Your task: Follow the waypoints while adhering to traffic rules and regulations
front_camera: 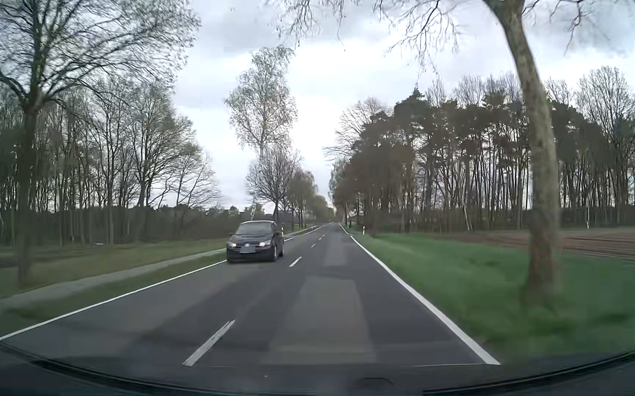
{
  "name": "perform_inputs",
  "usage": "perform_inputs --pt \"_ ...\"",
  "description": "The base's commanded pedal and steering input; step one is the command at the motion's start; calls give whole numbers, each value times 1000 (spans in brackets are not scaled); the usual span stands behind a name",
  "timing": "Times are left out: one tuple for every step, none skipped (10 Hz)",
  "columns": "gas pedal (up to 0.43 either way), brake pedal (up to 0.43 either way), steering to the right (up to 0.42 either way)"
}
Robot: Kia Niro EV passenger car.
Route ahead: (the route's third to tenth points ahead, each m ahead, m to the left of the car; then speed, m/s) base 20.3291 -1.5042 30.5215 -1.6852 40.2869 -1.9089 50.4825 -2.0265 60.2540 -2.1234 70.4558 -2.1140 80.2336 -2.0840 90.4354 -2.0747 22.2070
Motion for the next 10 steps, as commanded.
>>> perform_inputs --pt "268 0 -3" --pt "268 0 -2" --pt "268 0 -3" --pt "268 0 -3" --pt "268 0 -2" --pt "268 0 -2" --pt "260 0 -3" --pt "260 0 -2" --pt "260 0 -3" --pt "260 0 -1"
